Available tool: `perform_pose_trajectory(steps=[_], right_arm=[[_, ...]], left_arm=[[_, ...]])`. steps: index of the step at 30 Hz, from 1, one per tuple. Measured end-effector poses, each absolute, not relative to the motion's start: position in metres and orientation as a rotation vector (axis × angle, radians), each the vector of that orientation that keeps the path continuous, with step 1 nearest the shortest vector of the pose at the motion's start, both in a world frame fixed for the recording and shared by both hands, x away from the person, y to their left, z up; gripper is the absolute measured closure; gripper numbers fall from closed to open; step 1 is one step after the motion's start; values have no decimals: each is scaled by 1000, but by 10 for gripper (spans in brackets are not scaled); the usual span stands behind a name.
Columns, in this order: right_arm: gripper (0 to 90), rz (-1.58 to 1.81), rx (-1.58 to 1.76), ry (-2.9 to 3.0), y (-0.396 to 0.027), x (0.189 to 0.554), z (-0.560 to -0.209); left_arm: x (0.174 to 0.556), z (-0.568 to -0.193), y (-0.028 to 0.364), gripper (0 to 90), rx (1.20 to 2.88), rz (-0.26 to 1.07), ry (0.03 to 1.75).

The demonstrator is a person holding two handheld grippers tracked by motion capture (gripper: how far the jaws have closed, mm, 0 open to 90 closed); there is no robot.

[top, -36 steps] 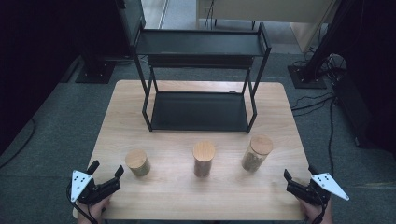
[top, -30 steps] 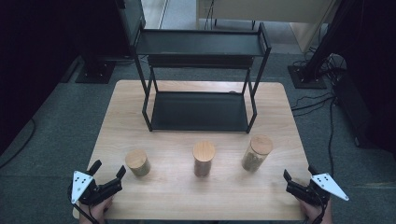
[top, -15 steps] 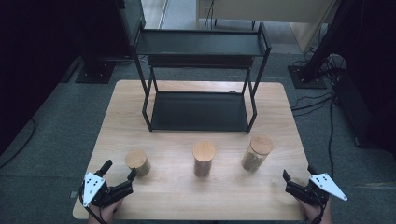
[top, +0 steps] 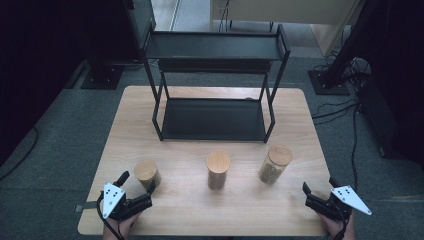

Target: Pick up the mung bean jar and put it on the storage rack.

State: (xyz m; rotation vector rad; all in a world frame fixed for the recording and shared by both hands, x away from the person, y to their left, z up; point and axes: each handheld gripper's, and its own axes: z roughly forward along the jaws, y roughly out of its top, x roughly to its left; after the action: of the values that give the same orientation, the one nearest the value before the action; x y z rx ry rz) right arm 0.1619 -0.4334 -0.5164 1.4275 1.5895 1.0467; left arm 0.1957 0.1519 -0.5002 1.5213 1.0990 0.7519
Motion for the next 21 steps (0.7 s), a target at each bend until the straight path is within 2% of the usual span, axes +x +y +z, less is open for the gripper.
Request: perform_pose_trajectory(steps=[21], right_arm=[[58, 1041, 1426, 1590, -433, 162, -517]], left_arm=[[214, -513, 138, 76, 1593, 781, 1194]])
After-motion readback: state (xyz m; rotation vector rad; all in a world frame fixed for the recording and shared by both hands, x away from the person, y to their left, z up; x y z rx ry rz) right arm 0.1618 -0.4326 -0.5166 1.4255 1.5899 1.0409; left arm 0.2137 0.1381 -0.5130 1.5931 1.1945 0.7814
